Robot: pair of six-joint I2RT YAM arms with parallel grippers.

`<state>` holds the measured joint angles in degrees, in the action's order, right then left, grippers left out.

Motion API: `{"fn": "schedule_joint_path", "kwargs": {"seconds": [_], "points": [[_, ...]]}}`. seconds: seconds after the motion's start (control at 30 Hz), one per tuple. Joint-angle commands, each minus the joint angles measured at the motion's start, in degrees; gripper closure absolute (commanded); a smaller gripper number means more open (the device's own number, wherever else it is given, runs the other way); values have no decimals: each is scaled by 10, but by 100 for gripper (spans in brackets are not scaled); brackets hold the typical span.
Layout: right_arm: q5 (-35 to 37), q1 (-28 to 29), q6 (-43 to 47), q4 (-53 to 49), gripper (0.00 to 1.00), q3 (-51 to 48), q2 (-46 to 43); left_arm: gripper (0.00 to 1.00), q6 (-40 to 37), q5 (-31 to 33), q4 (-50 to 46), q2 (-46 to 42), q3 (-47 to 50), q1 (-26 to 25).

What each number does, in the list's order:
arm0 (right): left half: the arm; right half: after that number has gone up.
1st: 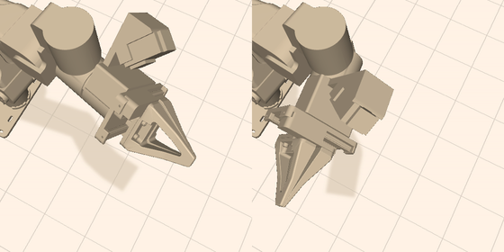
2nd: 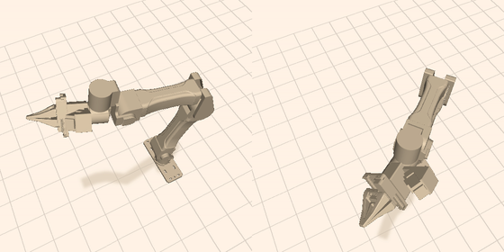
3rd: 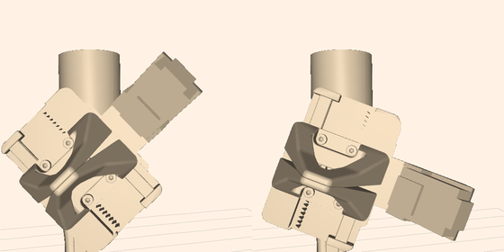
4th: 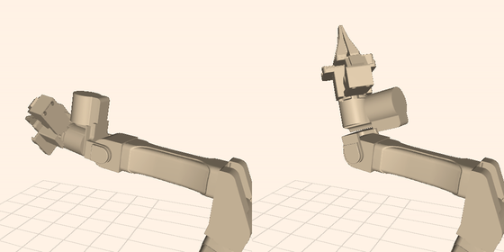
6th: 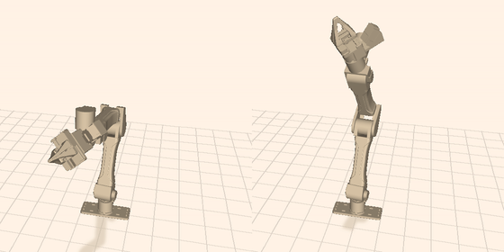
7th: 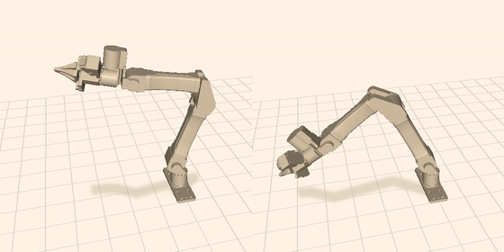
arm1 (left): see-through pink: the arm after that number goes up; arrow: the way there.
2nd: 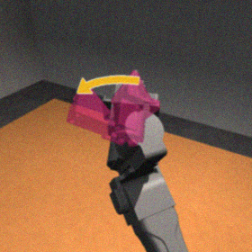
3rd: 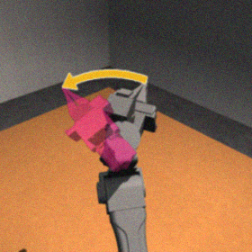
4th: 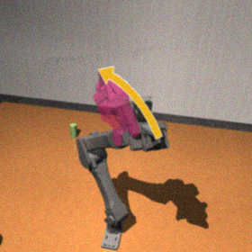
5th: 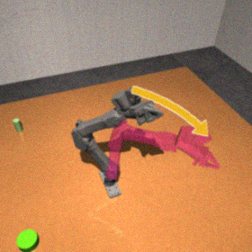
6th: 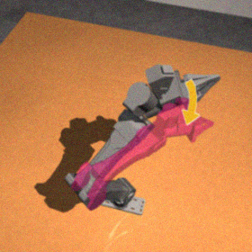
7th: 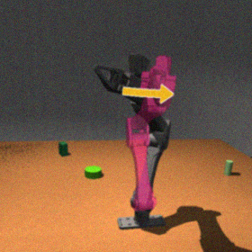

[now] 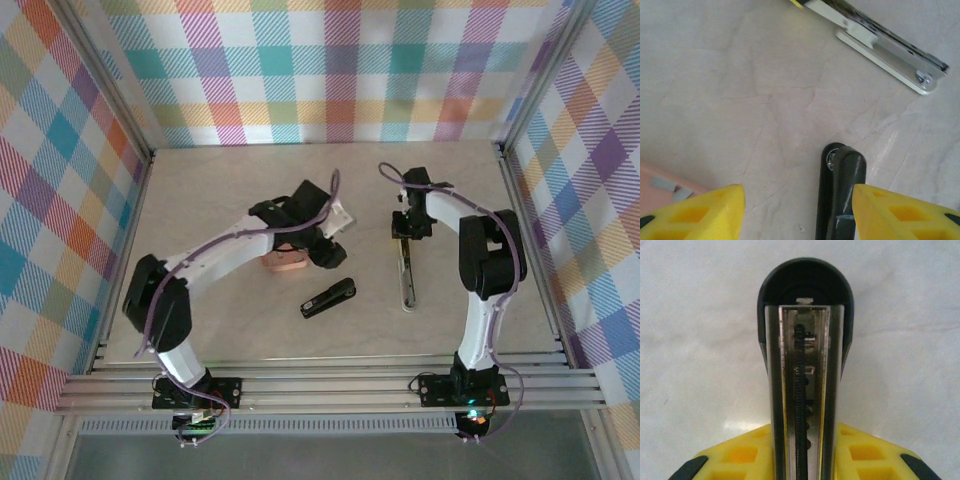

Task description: Load the staples into the stapler

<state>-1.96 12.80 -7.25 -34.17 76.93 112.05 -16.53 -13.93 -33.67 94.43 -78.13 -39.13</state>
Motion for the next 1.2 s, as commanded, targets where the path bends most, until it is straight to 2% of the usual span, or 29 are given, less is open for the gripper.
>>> {"fn": "schedule_joint_path", "kwargs": {"seconds": [0.0,0.1,0.2,0.47,0.67,0.83,1.0,1.1,1.17], "points": [[-95,10,78,57,77,-53,-80,42,18,-44,82,-45,57,26],[-159,14,134,111,78,-117,-143,42,37,-66,199,-87,130,48],[-229,30,229,153,79,-179,-202,40,9,-108,291,-122,191,55],[-345,69,425,237,79,-319,-356,40,-82,-254,387,-107,239,54],[-398,93,494,249,81,-365,-425,41,-142,-299,363,-75,221,42],[-410,107,493,252,82,-369,-424,42,-180,-348,337,-61,204,24],[-417,114,491,254,82,-367,-415,43,-185,-379,338,-51,194,10],[-423,115,488,259,82,-368,-415,50,-186,-382,332,-42,187,6],[-423,115,483,260,81,-368,-418,62,-200,-388,308,-35,175,5]]}}
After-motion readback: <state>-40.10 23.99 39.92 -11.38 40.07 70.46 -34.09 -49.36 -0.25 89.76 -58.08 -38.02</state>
